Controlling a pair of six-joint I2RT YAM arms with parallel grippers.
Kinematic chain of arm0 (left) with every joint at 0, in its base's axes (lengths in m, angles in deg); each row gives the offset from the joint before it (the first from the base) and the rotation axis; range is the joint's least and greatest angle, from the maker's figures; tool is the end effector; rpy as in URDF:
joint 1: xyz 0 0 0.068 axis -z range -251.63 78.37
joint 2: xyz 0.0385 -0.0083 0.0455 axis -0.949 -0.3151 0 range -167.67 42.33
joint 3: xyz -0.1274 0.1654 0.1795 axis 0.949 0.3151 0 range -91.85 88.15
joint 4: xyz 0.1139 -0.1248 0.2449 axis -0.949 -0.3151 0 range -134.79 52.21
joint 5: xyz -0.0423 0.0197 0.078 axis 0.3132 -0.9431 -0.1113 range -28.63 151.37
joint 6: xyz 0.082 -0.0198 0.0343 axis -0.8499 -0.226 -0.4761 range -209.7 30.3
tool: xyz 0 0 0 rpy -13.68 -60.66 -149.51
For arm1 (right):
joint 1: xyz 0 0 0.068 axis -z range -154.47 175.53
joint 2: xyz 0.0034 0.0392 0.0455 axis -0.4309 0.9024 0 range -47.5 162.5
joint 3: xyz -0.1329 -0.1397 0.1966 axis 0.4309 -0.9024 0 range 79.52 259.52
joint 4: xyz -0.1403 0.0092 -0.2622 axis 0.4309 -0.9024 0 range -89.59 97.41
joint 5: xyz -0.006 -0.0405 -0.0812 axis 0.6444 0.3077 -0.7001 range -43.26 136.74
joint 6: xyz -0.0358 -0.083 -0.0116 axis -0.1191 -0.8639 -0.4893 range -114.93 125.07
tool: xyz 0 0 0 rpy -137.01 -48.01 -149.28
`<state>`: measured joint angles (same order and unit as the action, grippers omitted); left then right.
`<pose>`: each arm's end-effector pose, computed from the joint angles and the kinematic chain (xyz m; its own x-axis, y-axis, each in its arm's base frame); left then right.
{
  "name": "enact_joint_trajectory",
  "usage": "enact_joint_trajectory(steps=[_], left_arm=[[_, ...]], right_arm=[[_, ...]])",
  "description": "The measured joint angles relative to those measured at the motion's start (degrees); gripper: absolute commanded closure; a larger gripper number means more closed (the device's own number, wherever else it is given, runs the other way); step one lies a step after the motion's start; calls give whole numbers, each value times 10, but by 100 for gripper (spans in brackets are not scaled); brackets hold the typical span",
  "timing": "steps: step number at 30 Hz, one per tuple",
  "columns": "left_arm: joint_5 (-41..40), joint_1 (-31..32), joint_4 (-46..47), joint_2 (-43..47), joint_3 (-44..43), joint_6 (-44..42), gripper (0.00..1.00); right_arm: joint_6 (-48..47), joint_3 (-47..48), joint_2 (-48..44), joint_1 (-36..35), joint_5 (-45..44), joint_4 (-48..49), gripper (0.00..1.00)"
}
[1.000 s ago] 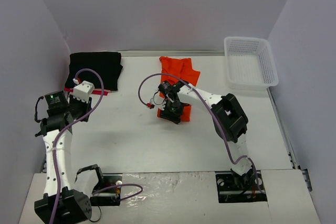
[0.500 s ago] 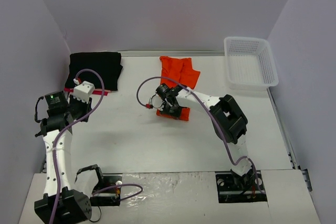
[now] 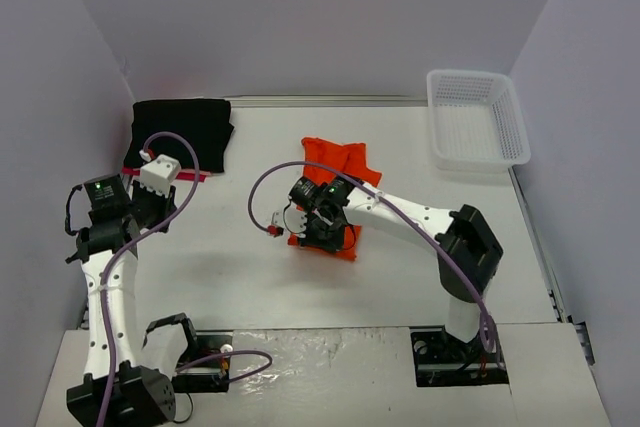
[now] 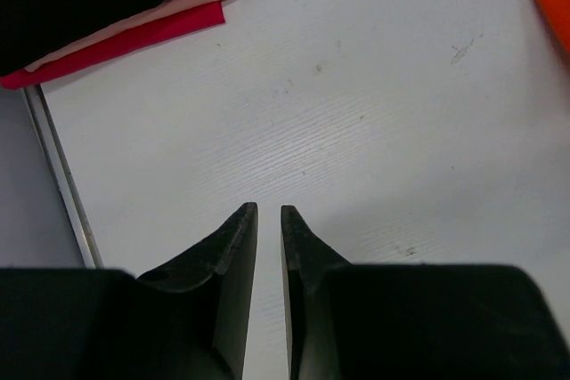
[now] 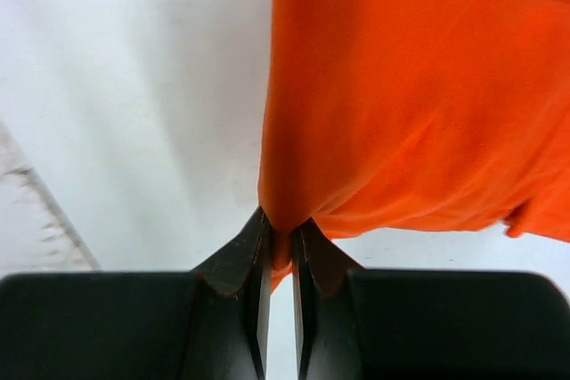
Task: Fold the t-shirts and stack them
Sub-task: Grab one side of the 2/3 rectangular tshirt with right arm, then fold the long partially folded tshirt into a neat square
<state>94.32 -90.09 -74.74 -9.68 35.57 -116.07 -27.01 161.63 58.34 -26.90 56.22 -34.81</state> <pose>0.2541 0.0380 0.3019 -0.4377 0.2469 -0.8645 0.3840 0.9208 0.0686 0.2572 0.3562 0.1698 -0.0350 -0.9044 -0.4252 -0.9928 0.0802 -0.0890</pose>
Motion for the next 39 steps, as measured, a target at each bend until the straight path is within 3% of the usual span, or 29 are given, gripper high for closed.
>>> enact_joint_trajectory(steps=[12, 26, 39], left_arm=[[2, 0, 0, 13, 0, 0, 84], [2, 0, 0, 13, 0, 0, 84], [2, 0, 0, 0, 0, -2, 84]], right_arm=[[-12, 21, -79, -36, 105, -136, 100], [-84, 242, -49, 54, 34, -183, 100], [-122, 292, 56, 109, -2, -163, 100]])
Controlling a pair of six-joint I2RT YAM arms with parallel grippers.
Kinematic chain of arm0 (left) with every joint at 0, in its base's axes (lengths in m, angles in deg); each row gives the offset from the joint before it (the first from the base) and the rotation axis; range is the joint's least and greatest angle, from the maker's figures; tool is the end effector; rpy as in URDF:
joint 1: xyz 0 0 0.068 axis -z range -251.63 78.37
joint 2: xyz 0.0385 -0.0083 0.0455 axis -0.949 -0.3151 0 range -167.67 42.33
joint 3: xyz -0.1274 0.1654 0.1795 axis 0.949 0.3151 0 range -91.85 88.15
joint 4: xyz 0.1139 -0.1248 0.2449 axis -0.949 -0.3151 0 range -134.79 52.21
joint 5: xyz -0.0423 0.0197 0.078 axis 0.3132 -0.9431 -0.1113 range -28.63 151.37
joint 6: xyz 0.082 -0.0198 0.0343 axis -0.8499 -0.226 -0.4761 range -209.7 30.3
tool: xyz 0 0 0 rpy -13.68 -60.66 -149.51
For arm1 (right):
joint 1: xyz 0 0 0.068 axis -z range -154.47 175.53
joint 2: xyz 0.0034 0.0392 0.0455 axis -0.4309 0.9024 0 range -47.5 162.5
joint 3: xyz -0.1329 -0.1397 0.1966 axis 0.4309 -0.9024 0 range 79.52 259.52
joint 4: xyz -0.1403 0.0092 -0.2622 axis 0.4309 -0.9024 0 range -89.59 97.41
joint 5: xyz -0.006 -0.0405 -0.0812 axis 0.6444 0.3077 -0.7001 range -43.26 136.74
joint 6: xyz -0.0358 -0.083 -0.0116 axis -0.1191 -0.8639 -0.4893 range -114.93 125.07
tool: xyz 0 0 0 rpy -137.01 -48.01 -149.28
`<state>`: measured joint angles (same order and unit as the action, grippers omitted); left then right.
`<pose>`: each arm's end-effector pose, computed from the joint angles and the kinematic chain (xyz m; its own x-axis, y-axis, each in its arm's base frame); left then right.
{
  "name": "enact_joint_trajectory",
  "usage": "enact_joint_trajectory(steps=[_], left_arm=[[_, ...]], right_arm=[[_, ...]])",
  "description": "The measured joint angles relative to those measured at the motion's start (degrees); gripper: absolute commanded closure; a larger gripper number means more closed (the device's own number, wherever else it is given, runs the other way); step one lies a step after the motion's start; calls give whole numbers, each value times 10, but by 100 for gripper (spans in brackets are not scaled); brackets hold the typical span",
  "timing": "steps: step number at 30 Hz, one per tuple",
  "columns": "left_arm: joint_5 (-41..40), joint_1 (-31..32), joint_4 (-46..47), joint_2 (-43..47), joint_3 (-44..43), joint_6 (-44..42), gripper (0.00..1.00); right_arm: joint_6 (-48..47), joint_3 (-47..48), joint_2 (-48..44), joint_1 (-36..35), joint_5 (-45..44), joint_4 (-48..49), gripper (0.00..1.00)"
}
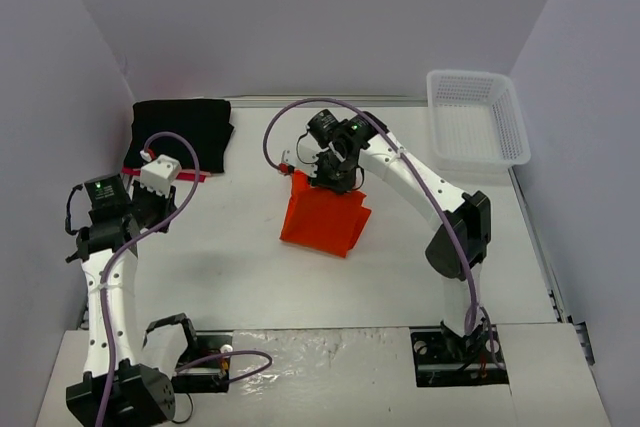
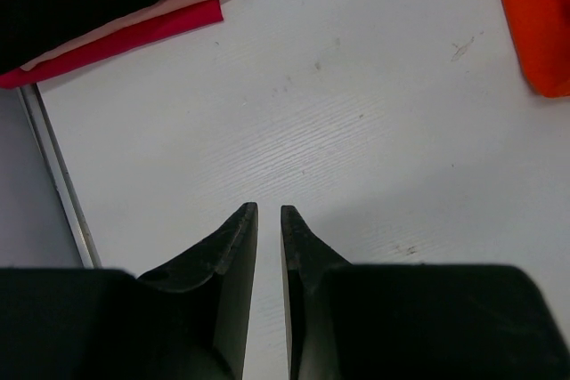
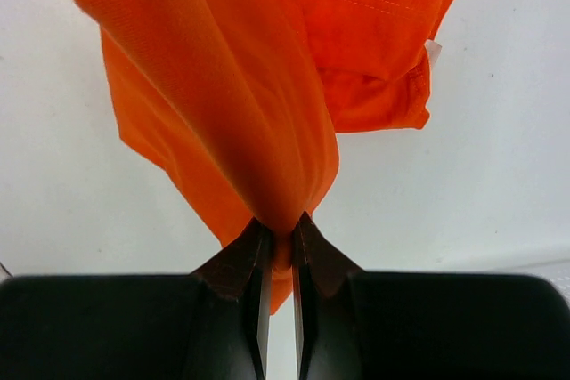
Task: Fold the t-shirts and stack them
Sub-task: Fold the long partially folded tshirt into a neat square
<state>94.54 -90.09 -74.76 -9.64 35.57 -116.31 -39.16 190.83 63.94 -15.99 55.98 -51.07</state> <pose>0.2539 0.0377 0.3021 -0.4344 0.2504 -0.8652 0.3886 0.9187 0.0707 0.3518 0.3287 0.2890 0.0420 -0.8823 -0.4688 -0.9595 0.0952 -0.2651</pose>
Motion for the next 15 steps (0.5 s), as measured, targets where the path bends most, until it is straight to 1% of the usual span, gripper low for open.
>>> enact_joint_trajectory(steps=[5, 8, 11, 15], left_arm=[[0, 0, 1, -4, 1, 0, 84], [0, 0, 2, -6, 4, 0, 84], [0, 0, 2, -12, 5, 0, 84], [1, 0, 3, -13, 6, -2, 84]], right_arm=[[2, 14, 26, 10, 2, 5, 100], [7, 14, 25, 2, 3, 4, 100], [18, 10, 21, -22, 5, 6, 100], [38, -20, -6, -69, 8, 7, 100]])
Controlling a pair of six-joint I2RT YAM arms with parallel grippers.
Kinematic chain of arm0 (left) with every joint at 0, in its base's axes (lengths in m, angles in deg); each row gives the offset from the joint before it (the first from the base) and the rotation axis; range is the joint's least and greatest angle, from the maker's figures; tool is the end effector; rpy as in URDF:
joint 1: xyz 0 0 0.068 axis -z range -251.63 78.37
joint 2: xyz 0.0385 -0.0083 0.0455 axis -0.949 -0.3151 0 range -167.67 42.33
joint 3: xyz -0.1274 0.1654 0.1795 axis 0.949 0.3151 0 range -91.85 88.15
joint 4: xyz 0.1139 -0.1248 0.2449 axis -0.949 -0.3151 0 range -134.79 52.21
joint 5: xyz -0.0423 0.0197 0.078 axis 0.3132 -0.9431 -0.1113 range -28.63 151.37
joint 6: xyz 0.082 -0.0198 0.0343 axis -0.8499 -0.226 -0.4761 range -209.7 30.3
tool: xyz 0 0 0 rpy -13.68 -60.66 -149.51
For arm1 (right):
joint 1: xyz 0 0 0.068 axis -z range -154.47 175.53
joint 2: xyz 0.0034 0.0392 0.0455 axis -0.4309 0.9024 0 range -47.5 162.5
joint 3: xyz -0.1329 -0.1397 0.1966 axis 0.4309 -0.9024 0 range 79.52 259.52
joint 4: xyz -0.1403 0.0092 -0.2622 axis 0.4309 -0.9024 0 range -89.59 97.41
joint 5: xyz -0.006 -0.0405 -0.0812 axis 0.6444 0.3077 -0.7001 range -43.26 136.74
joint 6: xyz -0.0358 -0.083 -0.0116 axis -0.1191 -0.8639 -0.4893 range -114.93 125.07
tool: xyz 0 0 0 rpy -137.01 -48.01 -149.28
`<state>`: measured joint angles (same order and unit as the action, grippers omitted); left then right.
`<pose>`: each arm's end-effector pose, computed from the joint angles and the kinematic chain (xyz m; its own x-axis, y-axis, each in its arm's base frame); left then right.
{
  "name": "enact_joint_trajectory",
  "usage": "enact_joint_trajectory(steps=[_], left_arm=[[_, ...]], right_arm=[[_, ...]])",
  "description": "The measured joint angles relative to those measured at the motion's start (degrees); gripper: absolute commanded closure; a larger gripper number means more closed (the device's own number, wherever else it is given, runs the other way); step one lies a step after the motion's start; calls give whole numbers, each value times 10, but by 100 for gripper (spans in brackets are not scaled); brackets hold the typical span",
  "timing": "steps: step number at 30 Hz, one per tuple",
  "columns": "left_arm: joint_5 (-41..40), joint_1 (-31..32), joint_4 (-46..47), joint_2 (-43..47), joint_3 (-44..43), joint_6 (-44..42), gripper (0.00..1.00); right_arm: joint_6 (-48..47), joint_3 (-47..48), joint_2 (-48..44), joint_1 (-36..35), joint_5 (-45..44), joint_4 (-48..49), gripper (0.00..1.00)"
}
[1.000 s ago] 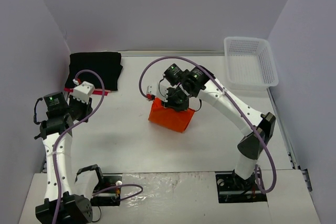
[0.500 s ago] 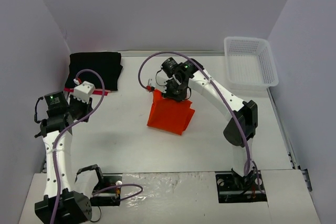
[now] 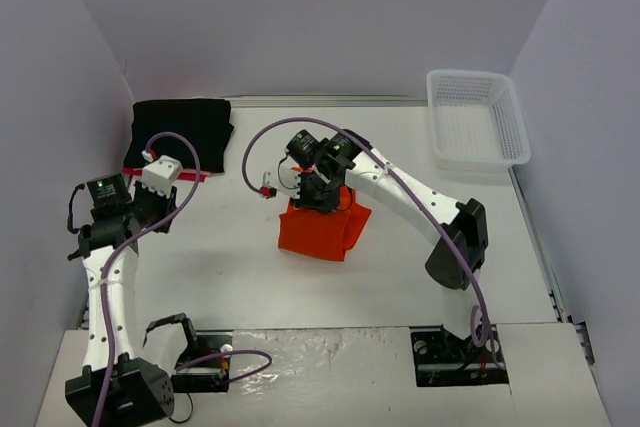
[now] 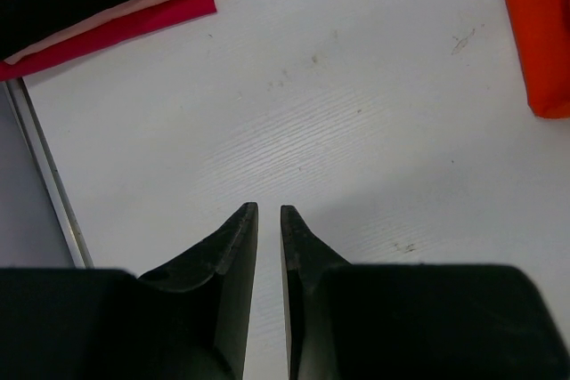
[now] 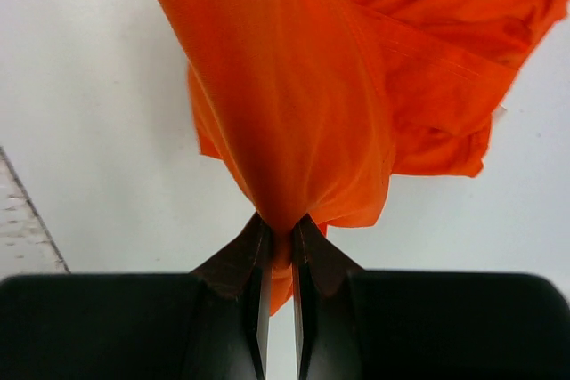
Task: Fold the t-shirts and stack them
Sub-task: Fold the long partially folded tshirt into a neat square
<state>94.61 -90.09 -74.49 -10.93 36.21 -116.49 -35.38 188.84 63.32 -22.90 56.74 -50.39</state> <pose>0.2579 0.0389 0.2930 -0.4564 0.2452 -0.8553 0.3925 0.9182 0.0537 0.3069 0.3671 0.2825 0.0819 -0.8705 -0.4854 -0.9756 0.0296 -0.2176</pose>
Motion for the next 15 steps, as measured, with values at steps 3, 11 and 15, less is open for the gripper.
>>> enact_joint_trajectory(steps=[3, 11, 15], left_arm=[[1, 0, 0, 2, 0, 0, 84], [4, 0, 0, 13, 0, 0, 84], [4, 0, 0, 12, 0, 0, 84]], right_arm=[[17, -30, -27, -32, 7, 2, 100], [46, -56, -59, -40, 15, 2, 100], [42, -56, -59, -26, 26, 2, 100]])
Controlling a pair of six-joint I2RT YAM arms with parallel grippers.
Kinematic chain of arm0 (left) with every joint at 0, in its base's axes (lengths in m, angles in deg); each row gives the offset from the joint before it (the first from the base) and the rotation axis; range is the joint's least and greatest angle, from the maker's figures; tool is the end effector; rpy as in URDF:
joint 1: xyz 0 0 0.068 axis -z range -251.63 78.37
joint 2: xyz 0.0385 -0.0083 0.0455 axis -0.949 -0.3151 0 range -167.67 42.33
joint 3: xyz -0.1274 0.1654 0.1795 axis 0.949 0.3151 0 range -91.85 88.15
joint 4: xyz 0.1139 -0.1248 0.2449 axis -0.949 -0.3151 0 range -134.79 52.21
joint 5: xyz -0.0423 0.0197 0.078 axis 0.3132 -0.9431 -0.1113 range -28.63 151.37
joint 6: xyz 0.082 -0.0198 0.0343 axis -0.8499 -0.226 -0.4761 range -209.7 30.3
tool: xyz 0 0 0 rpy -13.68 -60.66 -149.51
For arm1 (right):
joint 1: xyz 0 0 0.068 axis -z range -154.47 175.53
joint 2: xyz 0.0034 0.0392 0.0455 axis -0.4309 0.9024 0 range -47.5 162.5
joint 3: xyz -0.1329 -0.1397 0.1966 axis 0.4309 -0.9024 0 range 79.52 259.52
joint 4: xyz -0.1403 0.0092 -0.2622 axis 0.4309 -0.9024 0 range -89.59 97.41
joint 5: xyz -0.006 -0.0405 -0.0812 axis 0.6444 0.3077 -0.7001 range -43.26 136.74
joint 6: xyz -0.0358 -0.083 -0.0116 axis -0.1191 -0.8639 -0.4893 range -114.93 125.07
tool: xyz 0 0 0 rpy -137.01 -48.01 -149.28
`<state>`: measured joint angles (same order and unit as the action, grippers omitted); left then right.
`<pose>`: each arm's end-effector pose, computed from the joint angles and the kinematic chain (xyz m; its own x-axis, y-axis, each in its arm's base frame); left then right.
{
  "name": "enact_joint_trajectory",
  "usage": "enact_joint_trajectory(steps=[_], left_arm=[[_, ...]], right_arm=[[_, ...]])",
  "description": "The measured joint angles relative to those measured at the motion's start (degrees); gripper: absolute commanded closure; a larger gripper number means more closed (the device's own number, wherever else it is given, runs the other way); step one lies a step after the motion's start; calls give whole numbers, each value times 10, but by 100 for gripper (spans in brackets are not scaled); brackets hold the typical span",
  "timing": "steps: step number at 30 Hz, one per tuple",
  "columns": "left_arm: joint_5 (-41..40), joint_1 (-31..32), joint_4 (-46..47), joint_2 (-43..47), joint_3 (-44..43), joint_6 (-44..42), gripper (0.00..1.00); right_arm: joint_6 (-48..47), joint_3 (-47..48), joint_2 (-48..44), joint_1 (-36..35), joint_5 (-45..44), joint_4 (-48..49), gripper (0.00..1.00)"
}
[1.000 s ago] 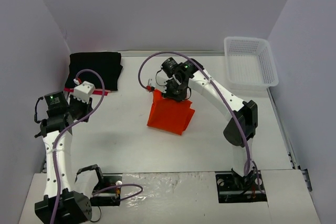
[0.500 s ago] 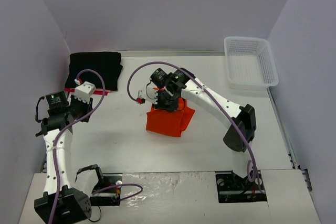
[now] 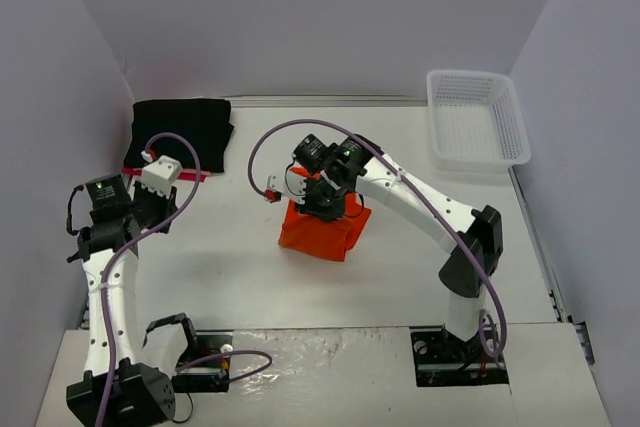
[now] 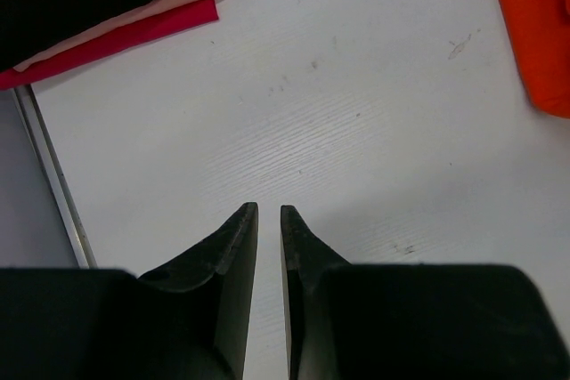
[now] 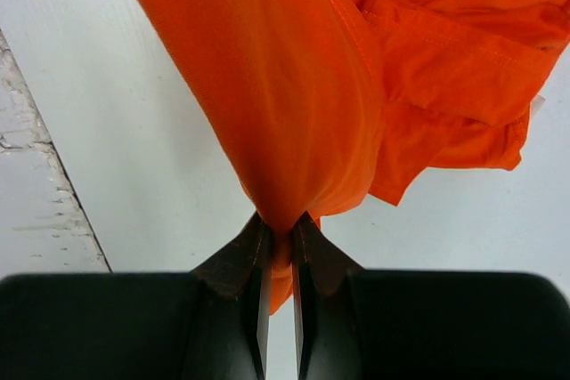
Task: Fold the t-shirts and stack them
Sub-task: Fold the long partially folded tshirt into a neat square
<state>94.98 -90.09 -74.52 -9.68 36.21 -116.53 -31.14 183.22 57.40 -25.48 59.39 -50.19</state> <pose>0.2540 0.0372 0.2982 -0.4364 0.2507 -0.8641 0.3963 0.9158 0.0656 0.2710 0.3629 0.2938 0.0558 -0.8470 -0.5286 -0.9874 0.0316 -0.1549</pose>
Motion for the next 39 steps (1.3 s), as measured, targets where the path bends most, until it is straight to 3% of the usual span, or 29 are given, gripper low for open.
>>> enact_joint_trajectory(steps=[5, 12, 22, 28, 30, 32, 34, 35, 39], left_arm=[[0, 0, 0, -5, 0, 0, 84], [-6, 0, 0, -21, 0, 0, 84], [-30, 0, 2, -52, 0, 0, 87], [-37, 0, 4, -62, 0, 0, 86], [-38, 0, 4, -66, 0, 0, 76], [-38, 0, 3, -70, 0, 0, 75], [-38, 0, 2, -70, 0, -1, 69], [-38, 0, 2, -69, 0, -2, 64], [-34, 0, 2, -56, 0, -2, 49]], right_arm=[[-29, 14, 12, 67, 20, 0, 100], [-76, 93, 124, 167, 29, 10, 100], [-133, 234, 294, 203, 33, 21, 100], [-133, 264, 345, 210, 13, 68, 100], [-129, 264, 356, 214, 1, 94, 85], [-121, 264, 363, 218, -10, 118, 64], [-114, 264, 365, 223, -26, 145, 54], [-108, 264, 365, 226, -31, 157, 44], [-76, 257, 362, 229, -63, 222, 38]])
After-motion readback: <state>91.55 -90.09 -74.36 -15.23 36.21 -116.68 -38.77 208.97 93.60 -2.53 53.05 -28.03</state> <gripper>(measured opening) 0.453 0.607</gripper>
